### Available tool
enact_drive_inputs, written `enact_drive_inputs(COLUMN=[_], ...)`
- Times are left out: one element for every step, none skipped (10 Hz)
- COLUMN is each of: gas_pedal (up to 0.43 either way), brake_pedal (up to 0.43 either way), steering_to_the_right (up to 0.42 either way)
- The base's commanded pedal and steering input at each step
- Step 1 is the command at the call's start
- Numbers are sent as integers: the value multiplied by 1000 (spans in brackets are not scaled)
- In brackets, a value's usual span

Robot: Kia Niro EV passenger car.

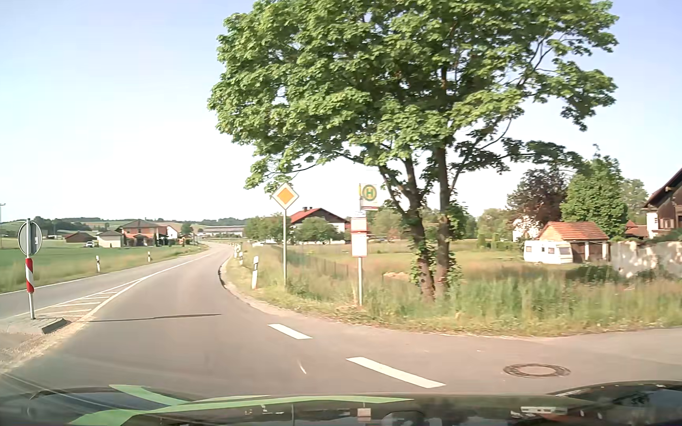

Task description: Follow the waypoints while adhering to traffic rules and regulations

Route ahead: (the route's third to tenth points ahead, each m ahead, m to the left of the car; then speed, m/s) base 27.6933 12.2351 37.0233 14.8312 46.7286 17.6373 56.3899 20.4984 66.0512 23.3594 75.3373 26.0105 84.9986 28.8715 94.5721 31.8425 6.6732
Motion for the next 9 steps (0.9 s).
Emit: enact_drive_inputs(gas_pedal=[189,189,189,189,197,209,209,209,209], brake_pedal=[0,0,0,0,0,0,0,0,0], steering_to_the_right=[-317,-301,-286,-267,-243,-219,-189,-160,-134])
